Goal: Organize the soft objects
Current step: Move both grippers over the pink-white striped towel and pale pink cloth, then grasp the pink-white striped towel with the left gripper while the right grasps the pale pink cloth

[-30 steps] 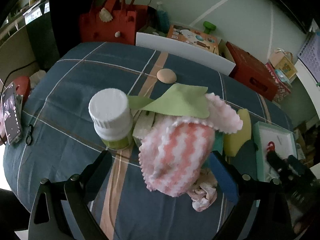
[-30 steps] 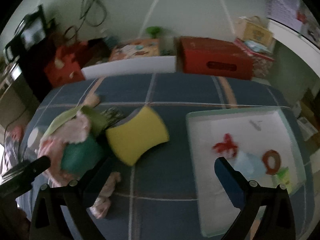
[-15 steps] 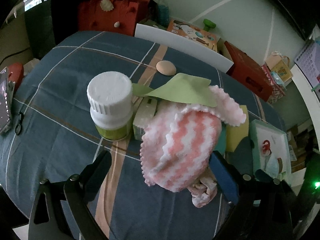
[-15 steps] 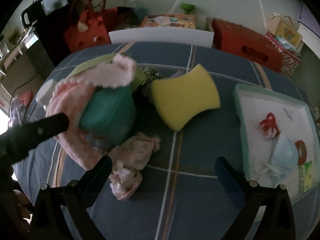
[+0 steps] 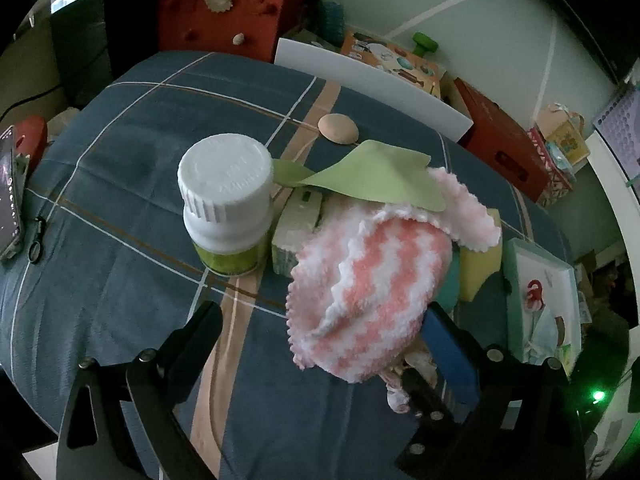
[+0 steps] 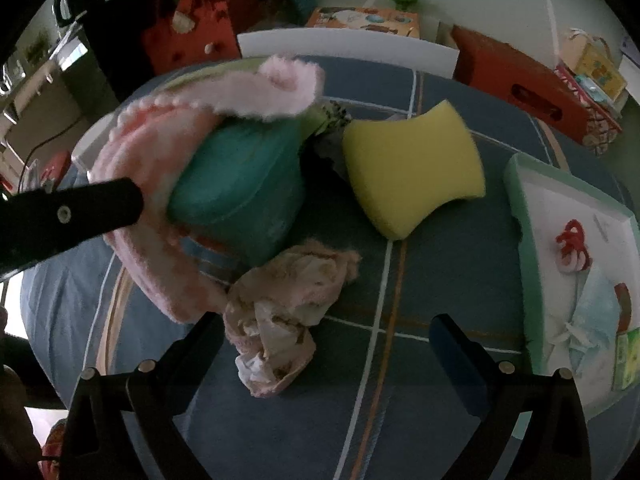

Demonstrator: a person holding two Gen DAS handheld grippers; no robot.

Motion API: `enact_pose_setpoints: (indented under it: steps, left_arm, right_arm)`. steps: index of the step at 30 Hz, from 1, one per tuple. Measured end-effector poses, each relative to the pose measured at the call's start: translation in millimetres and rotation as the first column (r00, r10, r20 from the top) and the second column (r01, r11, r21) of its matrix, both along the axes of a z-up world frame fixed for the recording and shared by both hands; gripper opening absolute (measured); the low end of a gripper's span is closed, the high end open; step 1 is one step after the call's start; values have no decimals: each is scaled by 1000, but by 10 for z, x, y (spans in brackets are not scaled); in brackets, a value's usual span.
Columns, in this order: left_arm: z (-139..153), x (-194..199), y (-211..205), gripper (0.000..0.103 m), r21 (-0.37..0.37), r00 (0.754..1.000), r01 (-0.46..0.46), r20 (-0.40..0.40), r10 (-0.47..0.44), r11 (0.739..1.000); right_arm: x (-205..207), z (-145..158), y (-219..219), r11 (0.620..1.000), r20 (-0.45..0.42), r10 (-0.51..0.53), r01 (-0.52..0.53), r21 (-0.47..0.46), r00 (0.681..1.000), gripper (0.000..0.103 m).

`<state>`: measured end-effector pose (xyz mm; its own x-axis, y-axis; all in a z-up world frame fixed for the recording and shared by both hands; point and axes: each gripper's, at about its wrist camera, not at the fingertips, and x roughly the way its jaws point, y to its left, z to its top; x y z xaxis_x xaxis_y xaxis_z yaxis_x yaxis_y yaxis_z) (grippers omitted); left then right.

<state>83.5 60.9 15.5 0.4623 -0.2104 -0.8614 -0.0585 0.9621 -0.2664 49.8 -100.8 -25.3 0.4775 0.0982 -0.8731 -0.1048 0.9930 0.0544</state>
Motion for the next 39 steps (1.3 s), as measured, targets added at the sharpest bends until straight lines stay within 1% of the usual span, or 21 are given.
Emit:
enact_pose_setpoints:
  steps: [3, 5, 11, 13, 15, 17, 18, 19, 22, 24, 27, 32, 33, 37, 39]
  left_arm:
    - [-14, 1, -10, 99, 9, 1000, -4, -6, 4, 1000]
    - [-23, 7, -19, 99, 8, 1000, -6, -9, 6, 1000]
    - [-46, 23, -28, 96, -8, 1000, -2, -5, 2, 1000]
    - [-62, 32, -26, 89, -21, 1000, 0, -8, 0, 1000]
    - [-79, 39, -27, 88, -41, 1000, 4, -11, -5, 999]
    - [-83, 40, -26, 88, -43, 1000, 9, -9, -9, 999]
    - [-82, 42, -26, 87, -44, 1000, 12, -7, -12, 999]
    - [-83, 44, -27, 83, -49, 1000, 16, -5, -16, 999]
    - [-89, 46, -24, 79, -79, 1000, 28, -7, -28, 997]
    - [-86, 43, -35, 77, -81, 999, 31, -3, -32, 996]
    - [-72, 38, -45, 68, -101, 999, 44, 4, -44, 994]
    - [-61, 29, -44, 54, -156, 998, 59, 7, -59, 986]
    - [-58, 28, -45, 51, -164, 998, 61, 8, -60, 985]
    - [-44, 20, -63, 41, -181, 997, 75, 15, -73, 981]
    - [-38, 24, -71, 37, -189, 997, 80, 19, -78, 979]
  right_arm:
    - [14, 18, -98, 999, 9, -33, 33, 16, 999, 103]
    - [108, 18, -126, 999, 1, -38, 38, 19, 999, 103]
    - [157, -40, -20, 1000, -7, -1, 1, 13, 1000, 103]
    - [187, -108, 31, 1000, -24, 15, -15, 2, 1000, 103]
    - [217, -163, 59, 1000, -39, 23, -23, -6, 999, 103]
    - [239, -204, 80, 1000, -49, 29, -29, -9, 998, 103]
    - [255, -224, 92, 999, -52, 33, -34, -11, 998, 103]
    - [261, -233, 97, 999, -54, 35, -36, -12, 998, 103]
    - [297, -269, 130, 999, -59, 39, -39, -10, 998, 101]
    - [313, -296, 152, 999, -63, 38, -39, -12, 997, 98]
    - [295, -325, 172, 999, -64, 38, -39, -8, 997, 92]
    - [266, -299, 117, 999, -42, 45, -45, 22, 998, 74]
    - [264, -295, 108, 999, -40, 46, -45, 29, 998, 72]
    - [267, -276, 34, 998, -35, 46, -44, 55, 998, 49]
    - [270, -279, 20, 997, -34, 47, -45, 65, 998, 45]
